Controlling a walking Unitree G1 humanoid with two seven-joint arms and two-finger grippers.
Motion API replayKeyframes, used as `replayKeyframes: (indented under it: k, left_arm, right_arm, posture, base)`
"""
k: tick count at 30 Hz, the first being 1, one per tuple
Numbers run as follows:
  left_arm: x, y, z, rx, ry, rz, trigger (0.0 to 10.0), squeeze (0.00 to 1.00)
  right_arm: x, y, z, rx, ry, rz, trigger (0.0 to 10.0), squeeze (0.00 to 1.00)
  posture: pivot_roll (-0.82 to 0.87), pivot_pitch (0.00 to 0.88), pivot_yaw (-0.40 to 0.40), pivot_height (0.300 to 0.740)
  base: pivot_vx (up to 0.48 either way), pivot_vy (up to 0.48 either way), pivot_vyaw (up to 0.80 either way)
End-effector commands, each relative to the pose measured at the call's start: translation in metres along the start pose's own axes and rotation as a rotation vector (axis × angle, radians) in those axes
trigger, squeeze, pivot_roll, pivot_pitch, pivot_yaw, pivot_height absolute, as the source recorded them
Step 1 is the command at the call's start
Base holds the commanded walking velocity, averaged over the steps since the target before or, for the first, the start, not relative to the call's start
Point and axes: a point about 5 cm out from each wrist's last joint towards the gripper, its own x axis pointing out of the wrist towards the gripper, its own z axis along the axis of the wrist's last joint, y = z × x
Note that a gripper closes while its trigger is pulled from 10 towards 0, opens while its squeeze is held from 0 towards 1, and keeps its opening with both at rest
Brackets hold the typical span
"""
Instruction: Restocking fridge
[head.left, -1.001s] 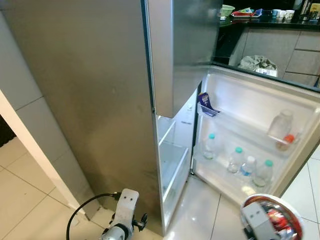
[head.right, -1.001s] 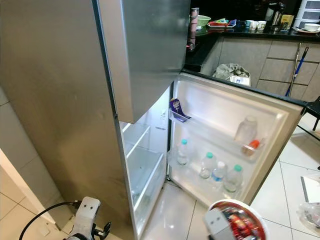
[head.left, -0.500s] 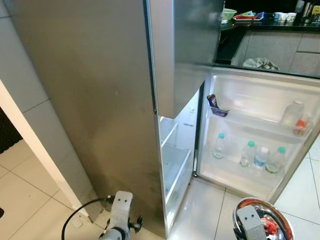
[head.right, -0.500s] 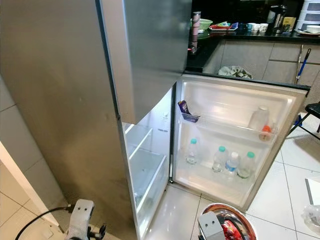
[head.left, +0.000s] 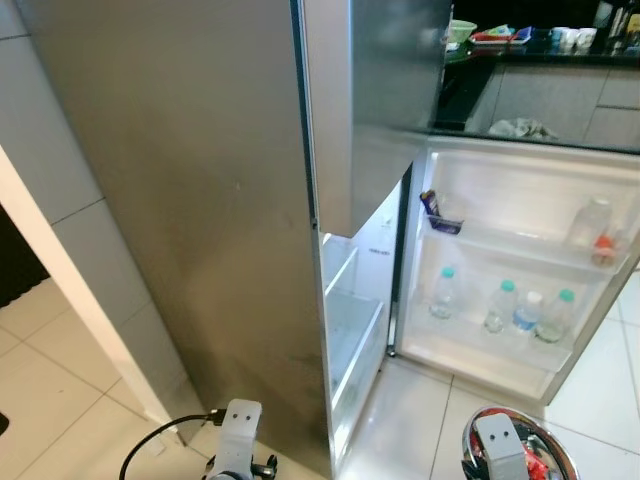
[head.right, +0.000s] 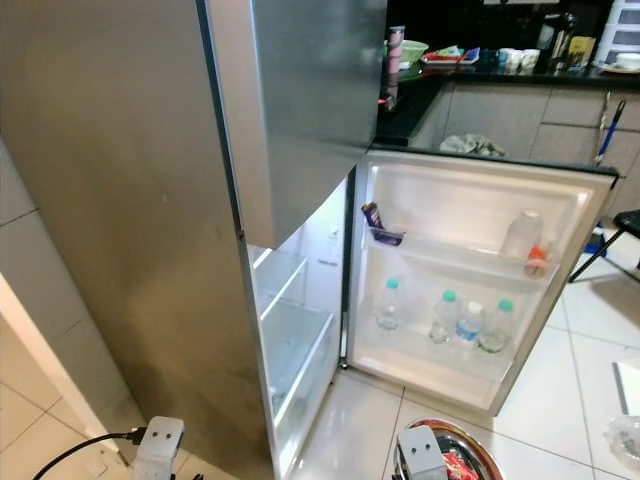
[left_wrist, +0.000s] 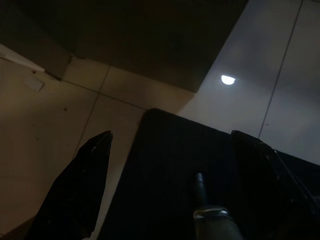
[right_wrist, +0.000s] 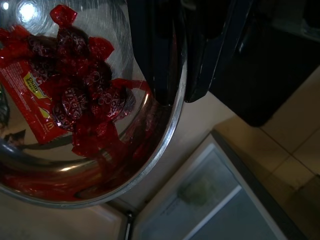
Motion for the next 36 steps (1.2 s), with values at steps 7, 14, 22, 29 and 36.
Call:
replayKeyframes:
  k: [7, 14, 22, 29, 36]
  left_arm:
    - [-0.002, 0.005, -0.009, 0.166, 0.056, 0.015, 10.0, 0.00]
    - [-0.002, 0.003, -0.006, 0.162, 0.036, -0.010, 10.0, 0.00]
    - [-0.001, 0.003, 0.001, 0.077, 0.006, -0.005, 10.0, 0.00]
    - [0.000, 0.000, 0.002, 0.091, -0.002, -0.019, 10.0, 0.00]
    - [0.000, 0.001, 0.002, 0.086, 0.006, -0.013, 10.0, 0.00]
  right_arm:
    - [-0.001, 0.005, -0.011, 0.015, 0.057, 0.008, 10.0, 0.00]
    - [-0.001, 0.001, -0.010, 0.001, 0.063, 0.004, 10.0, 0.00]
    - [-0.001, 0.000, -0.007, -0.019, 0.044, -0.007, 10.0, 0.00]
    - [-0.001, 0.003, -0.010, -0.034, 0.057, 0.014, 10.0, 0.00]
    - [-0.002, 0.001, -0.011, -0.039, 0.061, 0.009, 10.0, 0.00]
  posture:
    - [-0.11, 0.069, 0.023, 0.740]
    - [-0.12, 0.078, 0.035, 0.740]
    - [-0.12, 0.079, 0.036, 0.740]
    - [-0.12, 0.081, 0.042, 0.740]
    - [-0.12, 0.081, 0.042, 0.740]
  base:
    - [0.000, 0.000, 0.00]
    - [0.000, 0.000, 0.00]
    - [0.000, 0.000, 0.00]
    - [0.000, 0.000, 0.62]
    - [0.000, 0.000, 0.80]
